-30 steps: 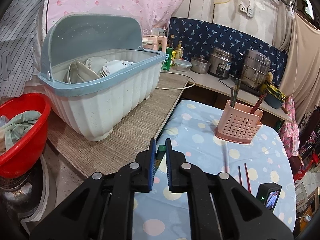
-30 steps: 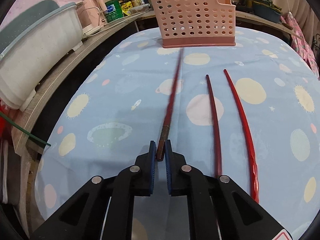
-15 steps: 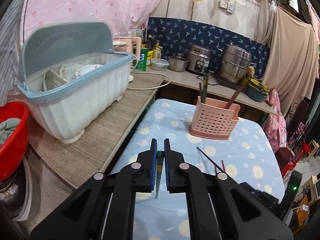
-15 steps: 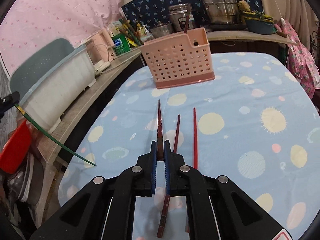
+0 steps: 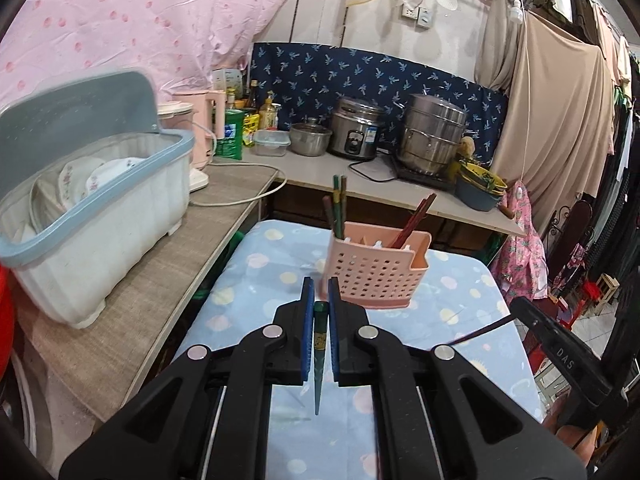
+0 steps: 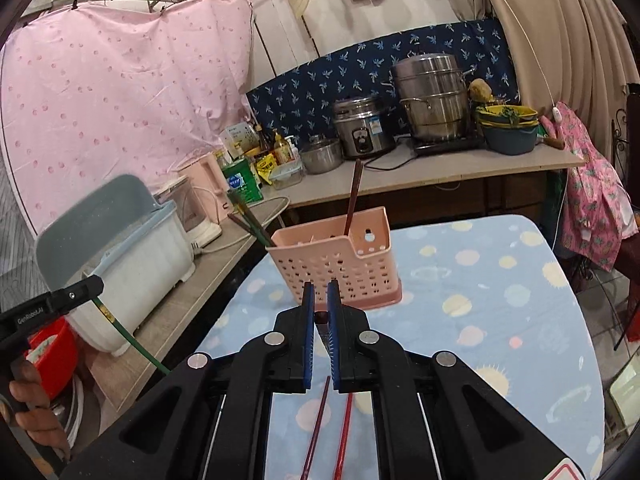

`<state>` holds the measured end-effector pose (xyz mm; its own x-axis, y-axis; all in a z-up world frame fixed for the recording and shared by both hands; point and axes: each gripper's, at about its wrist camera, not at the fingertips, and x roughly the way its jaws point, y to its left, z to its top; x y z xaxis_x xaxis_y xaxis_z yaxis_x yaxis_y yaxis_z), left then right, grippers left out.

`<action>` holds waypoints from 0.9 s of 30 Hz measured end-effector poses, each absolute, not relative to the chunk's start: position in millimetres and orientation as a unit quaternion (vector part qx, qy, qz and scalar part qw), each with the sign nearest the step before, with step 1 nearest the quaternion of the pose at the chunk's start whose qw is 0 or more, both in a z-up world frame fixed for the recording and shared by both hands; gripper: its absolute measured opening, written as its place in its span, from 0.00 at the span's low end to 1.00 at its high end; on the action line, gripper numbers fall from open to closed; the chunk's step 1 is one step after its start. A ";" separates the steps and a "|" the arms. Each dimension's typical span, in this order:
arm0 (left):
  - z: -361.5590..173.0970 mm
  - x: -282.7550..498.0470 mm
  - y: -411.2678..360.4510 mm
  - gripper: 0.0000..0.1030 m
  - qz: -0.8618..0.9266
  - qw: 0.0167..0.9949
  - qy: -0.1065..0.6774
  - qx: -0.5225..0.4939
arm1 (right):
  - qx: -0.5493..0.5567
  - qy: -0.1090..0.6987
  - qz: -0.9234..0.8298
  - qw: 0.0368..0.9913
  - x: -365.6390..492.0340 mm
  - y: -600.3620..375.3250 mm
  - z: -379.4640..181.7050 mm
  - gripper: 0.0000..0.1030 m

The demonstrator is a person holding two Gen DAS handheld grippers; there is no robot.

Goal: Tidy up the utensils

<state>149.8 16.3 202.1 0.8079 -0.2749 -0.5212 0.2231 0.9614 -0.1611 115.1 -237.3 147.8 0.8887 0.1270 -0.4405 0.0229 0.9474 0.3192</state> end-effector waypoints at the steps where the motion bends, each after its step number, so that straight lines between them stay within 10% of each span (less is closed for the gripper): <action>1: 205.0 155.9 11.6 0.06 -0.132 0.950 0.279 -0.046 | 0.159 0.231 0.027 0.959 120.7 -240.3 152.1 0.06; 14: 246.3 219.1 -27.1 0.06 -0.140 0.959 0.243 -0.051 | 0.144 0.200 0.026 0.969 168.8 -265.0 195.6 0.01; 19: 228.8 217.2 -23.9 0.06 -0.137 0.956 0.257 -0.037 | 0.149 0.251 0.006 0.957 162.7 -285.0 150.3 0.27; 27: 204.0 221.8 -9.8 0.06 -0.097 0.957 0.273 -0.026 | 0.203 0.376 -0.058 0.902 211.3 -362.6 39.3 0.27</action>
<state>221.8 -9.8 204.0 0.8317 -0.1998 -0.5181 0.1716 0.9798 -0.1024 211.3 -362.6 39.3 0.7106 0.0489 -0.7019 0.2566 0.9108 0.3233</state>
